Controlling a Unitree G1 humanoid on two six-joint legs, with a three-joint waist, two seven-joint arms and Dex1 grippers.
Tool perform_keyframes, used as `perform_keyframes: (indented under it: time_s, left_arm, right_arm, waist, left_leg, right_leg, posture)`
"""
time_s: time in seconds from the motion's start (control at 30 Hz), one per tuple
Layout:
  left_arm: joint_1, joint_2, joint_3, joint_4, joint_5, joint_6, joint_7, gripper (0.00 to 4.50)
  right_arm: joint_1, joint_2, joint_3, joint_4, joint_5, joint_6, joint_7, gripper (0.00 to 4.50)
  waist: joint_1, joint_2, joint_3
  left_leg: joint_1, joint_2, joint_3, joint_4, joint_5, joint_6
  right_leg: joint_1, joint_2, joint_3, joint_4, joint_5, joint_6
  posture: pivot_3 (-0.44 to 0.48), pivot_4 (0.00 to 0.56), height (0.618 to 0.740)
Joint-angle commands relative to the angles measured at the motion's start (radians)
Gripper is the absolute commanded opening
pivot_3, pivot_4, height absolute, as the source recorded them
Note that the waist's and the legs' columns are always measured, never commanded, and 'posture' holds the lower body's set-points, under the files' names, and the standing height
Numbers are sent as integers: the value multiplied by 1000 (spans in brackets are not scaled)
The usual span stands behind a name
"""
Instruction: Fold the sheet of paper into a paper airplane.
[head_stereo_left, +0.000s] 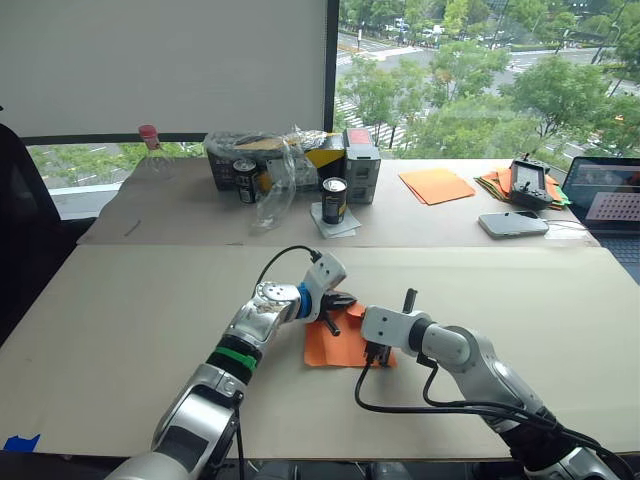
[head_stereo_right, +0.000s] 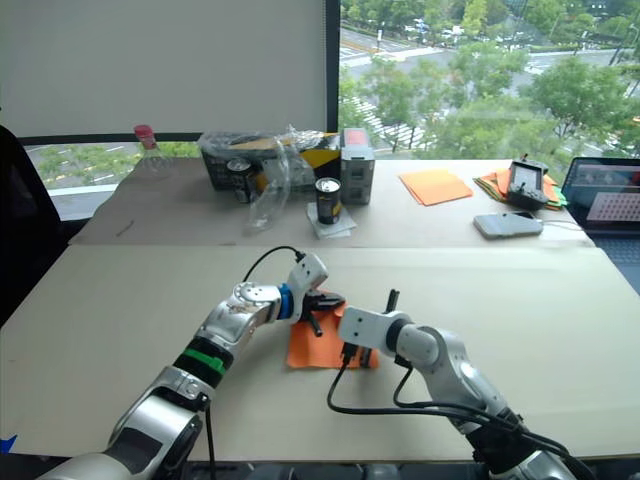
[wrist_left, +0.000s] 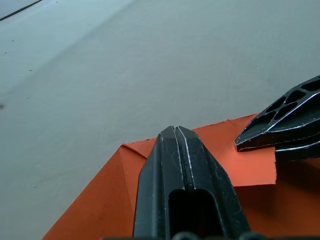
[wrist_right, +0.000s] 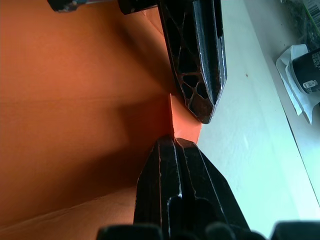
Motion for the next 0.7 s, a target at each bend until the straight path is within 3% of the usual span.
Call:
perform_keyframes:
  time_s: [0.03, 0.1, 0.33, 0.5, 0.7]
  left_arm:
    - [-13, -6, -25, 3, 29, -29, -12, 0]
    - [1, 4, -53, -1, 58, -27, -7, 0]
    - [22, 24, -58, -9, 71, -22, -14, 0]
    - [23, 19, -43, -2, 66, -18, -5, 0]
    - [22, 14, 5, -23, 47, 32, 38, 0]
  right_arm:
    - [15, -5, 6, -18, -15, 2, 32, 32]
    - [18, 8, -23, -73, 21, 52, 59, 32]
    - [17, -2, -208, -399, 177, 471, 200, 2290]
    - [-23, 121, -320, -382, 275, 642, 116, 2290]
    - [-47, 244, -299, -270, 311, 705, 3, 348]
  waist:
    - [0, 0, 0]
    - [0, 0, 0]
    - [1, 0, 0]
    - [0, 0, 0]
    - [-2, 0, 0]
  left_leg:
    - [0, 0, 0, 0, 0, 0]
    - [0, 0, 0, 0, 0, 0]
    - [-1, 0, 0, 0, 0, 1]
    - [0, 1, -1, 0, 0, 1]
    - [0, 0, -1, 0, 0, 0]
  right_leg:
    - [0, 0, 0, 0, 0, 0]
    - [0, 0, 0, 0, 0, 0]
    - [0, 0, 0, 0, 0, 0]
    - [1, 0, -1, 0, 0, 0]
    - [0, 0, 0, 0, 0, 0]
  posture:
    - [0, 150, 670]
    - [0, 150, 670]
    - [0, 150, 670]
    - [0, 150, 670]
    - [0, 150, 670]
